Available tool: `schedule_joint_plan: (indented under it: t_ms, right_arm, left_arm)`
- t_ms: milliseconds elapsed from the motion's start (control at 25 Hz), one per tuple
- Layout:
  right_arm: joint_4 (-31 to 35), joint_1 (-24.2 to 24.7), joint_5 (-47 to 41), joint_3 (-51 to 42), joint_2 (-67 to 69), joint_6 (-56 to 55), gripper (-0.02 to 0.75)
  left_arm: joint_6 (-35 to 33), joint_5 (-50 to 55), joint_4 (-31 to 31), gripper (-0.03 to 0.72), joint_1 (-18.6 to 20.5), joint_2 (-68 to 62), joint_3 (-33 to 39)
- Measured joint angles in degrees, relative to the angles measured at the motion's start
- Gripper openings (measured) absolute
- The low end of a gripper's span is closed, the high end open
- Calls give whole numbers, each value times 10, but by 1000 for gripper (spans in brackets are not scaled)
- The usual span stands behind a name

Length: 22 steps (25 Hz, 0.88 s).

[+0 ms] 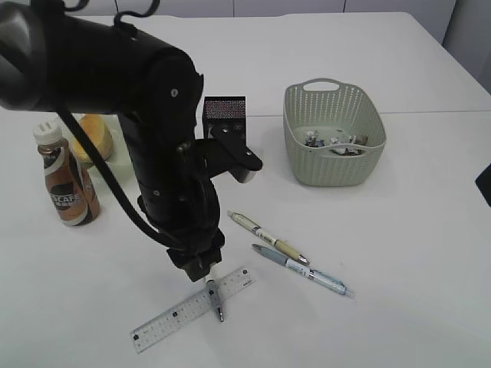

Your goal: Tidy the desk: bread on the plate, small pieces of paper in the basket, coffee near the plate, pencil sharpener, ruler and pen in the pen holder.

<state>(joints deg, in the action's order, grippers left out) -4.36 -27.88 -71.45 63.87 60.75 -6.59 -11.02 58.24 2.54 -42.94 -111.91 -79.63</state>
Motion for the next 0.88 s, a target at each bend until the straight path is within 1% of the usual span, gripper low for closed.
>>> schedule_joint_plan:
  t_ms: [120, 560, 880]
  right_arm:
    - [-3, 0, 0, 0, 0, 0, 417]
    - [-14, 0, 0, 0, 0, 1, 417]
    - [-15, 0, 0, 0, 0, 1, 417]
  left_arm:
    - [0, -8, -2, 549, 0, -23, -1]
    - [1, -10, -50, 553, 0, -70, -1]
    - [-13, -13, -50, 553, 0, -77, -2]
